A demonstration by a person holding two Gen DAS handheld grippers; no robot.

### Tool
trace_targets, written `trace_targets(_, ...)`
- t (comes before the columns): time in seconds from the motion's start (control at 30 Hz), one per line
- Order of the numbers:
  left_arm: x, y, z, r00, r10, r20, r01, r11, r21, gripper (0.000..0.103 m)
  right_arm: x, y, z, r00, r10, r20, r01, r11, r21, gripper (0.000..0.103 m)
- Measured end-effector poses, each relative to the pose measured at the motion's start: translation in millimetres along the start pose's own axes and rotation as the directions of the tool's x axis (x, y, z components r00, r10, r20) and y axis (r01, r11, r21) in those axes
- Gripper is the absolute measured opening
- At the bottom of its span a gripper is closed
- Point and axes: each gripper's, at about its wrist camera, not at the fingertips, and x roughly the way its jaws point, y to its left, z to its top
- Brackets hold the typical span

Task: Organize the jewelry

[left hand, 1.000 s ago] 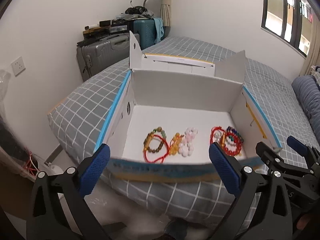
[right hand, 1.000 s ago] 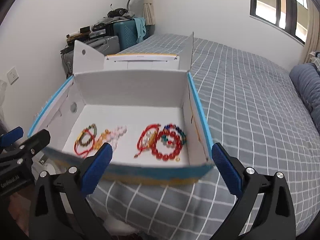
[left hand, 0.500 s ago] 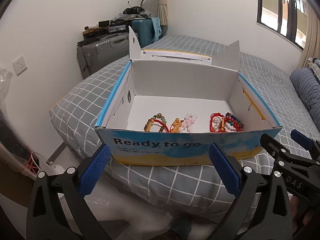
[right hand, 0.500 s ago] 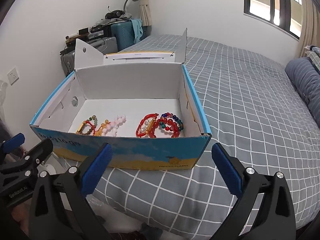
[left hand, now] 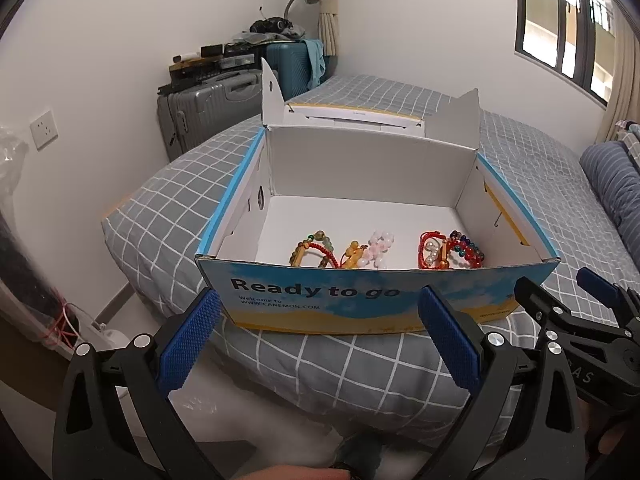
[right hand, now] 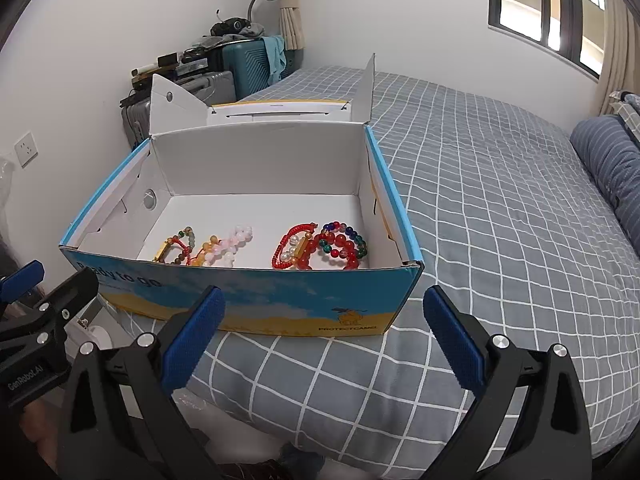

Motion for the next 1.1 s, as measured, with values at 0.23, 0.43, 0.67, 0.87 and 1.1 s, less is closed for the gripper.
trace_targets(0.23,1.7,-2.7,-0.6,1.0,0.007,-0.011,-0.006,1.0,0.008,0.097,0.4,0.2,0.1,1.0,-0.001,-0.003,0.001,1.0,0.0,0.095)
trace_targets(0.43,0.4,-4.0,-2.2,1.0,-0.013,-0.006,0.013,1.0,0.005,0.097,-0.3,1.1,-1.3,1.0,0.002,-0.003,-0.002,1.0,-0.001,0.096)
trace_targets(0.67,0.4,-4.0,-3.2,1.0,-0.013,-0.01,0.013,1.0,0.003,0.097,-1.0,0.3,-2.1,1.0,0.001,-0.003,-0.001,1.0,-0.001,0.095)
trace_targets(0.87,-0.8,-2.9,-4.3,1.0,-0.015,-0.012,0.015,1.0,-0.004,0.097,-1.4,0.7,-1.7,1.0,0.002,-0.006,-0.002,1.0,-0.008,0.095)
trace_targets(1.1,4.6,-1.1,-5.1,0.999,-0.012,-0.036,0.011,1.0,-0.013,0.097,-1.5,1.8,-1.3,1.0,0.004,-0.009,-0.004,1.0,-0.012,0.095)
